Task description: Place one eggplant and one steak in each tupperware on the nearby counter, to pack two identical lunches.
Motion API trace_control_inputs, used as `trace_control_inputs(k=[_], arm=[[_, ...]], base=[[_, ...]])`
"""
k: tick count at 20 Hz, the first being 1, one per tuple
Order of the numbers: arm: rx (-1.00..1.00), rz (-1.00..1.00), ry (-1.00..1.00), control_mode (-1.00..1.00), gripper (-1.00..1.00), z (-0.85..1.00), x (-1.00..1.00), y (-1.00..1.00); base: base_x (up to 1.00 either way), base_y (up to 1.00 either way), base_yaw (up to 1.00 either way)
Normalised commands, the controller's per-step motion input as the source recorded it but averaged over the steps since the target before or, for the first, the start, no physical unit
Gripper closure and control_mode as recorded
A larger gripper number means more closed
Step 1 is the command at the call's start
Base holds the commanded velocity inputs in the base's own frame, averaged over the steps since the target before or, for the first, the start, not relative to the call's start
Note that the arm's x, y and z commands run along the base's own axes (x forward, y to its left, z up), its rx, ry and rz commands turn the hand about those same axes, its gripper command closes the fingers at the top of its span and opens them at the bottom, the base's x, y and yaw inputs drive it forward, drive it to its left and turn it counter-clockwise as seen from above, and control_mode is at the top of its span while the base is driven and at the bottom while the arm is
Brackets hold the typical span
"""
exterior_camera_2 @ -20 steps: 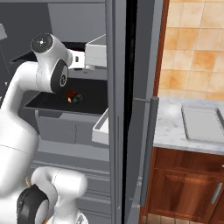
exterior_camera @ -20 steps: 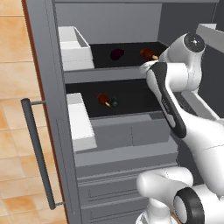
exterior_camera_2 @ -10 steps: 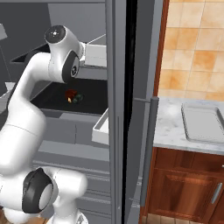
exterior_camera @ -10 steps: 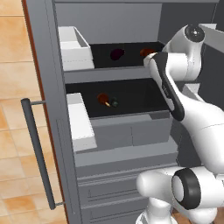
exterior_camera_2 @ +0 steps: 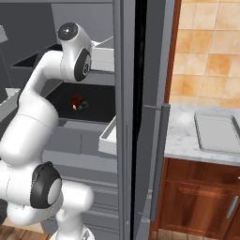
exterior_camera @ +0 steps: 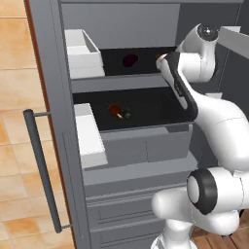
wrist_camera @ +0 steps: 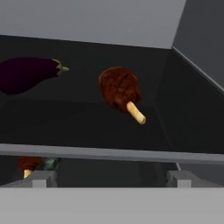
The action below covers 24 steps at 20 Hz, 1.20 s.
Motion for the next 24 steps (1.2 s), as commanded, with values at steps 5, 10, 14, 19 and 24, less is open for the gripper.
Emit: trace_control_inputs(k=[5, 10, 14, 19, 24], arm=[[0.00, 0.00, 0.03, -1.00, -1.00, 0.00, 0.41, -0.12], [0.00, 0.00, 0.05, -1.00, -1.00, 0.00, 0.44, -0.08], [0.00, 0.02, 0.04, -1.00, -1.00, -0.02, 0.49, -0.21], [0.00, 0.07, 0.00, -1.00, -1.00, -0.07, 0.49, -0.05], [0.00, 0.08, 0.00, -1.00, -1.00, -0.24, 0.35, 0.00]], base=[[0.00, 0.00, 0.00], [0.00, 0.00, 0.00], [0.00, 0.00, 0.00], [0.00, 0.00, 0.00], [0.00, 0.00, 0.00]])
